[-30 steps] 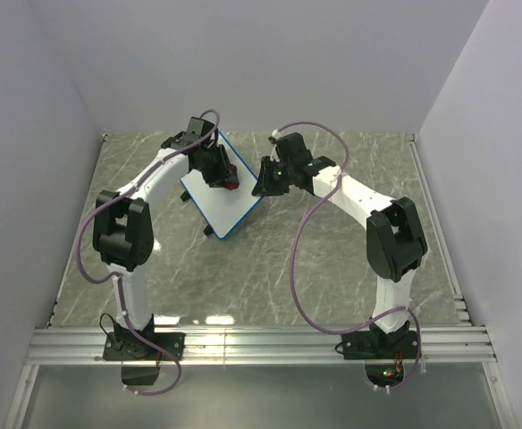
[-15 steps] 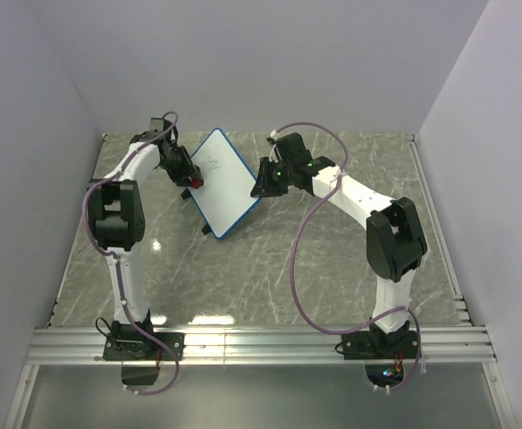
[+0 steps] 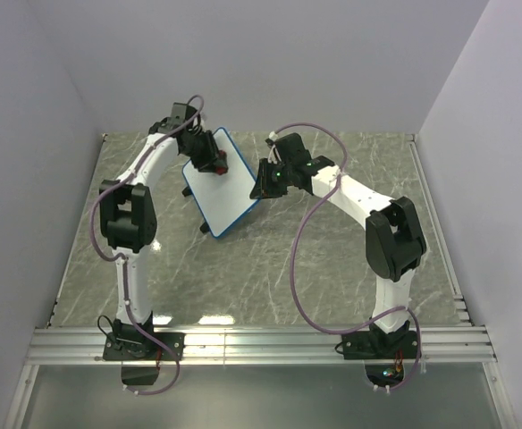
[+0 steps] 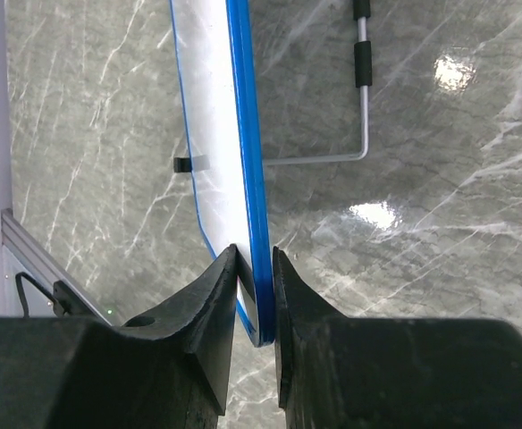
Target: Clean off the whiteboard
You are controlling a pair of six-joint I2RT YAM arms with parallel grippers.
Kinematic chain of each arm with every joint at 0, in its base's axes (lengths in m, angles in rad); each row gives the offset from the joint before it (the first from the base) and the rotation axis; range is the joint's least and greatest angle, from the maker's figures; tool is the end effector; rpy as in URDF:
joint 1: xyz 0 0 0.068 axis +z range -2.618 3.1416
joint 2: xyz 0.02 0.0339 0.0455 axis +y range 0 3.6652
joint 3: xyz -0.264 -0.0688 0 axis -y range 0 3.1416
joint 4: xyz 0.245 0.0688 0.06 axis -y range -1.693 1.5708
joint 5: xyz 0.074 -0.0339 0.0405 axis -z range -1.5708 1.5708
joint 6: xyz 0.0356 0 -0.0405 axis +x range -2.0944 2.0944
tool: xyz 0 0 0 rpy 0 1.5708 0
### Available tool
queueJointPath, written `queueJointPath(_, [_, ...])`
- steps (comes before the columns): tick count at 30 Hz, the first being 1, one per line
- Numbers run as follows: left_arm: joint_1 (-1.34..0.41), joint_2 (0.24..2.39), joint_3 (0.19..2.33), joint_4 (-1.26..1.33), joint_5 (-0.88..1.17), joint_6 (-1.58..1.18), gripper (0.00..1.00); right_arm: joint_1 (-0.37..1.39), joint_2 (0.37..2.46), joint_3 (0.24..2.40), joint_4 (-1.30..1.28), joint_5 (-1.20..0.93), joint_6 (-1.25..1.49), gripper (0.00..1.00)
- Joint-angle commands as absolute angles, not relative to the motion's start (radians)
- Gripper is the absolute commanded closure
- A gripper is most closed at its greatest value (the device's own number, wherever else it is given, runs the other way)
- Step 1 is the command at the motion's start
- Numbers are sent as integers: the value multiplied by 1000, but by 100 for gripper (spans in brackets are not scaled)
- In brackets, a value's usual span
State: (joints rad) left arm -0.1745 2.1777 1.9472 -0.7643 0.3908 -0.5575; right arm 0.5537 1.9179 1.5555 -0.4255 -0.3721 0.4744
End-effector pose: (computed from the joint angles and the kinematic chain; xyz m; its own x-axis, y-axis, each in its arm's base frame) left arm 0.4714 -0.0969 0.2431 -0.8939 -0.3391 -0.2932 -0.1274 0.8192 -0.5593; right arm 0.3638 0.2401 0.2550 -0.8598 -0.0312 -0.5097 -0.3544 0.7552 0.5515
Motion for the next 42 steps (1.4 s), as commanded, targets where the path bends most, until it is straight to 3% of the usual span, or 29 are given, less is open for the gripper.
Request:
queueJointPath(1, [-252, 2212, 2032, -724, 502, -566, 100, 614, 1982, 1558, -545, -390, 430, 100])
queueJointPath(10, [-175, 2318, 2094, -761, 301, -621, 100, 614, 1982, 1571, -561, -385, 414, 100])
queueJointPath(15, [-111, 2342, 1990, -741, 253, -598, 100, 612, 1979, 1569, -566, -383, 407, 100])
queueJointPath(24, [-87, 2319, 1945, -715, 305, -580, 100, 612, 2005, 1586, -563, -397, 410, 100])
queueJointPath(42, [-183, 2358, 2186, -664, 428, -669, 100, 612, 2002, 1568, -565, -408, 403, 100])
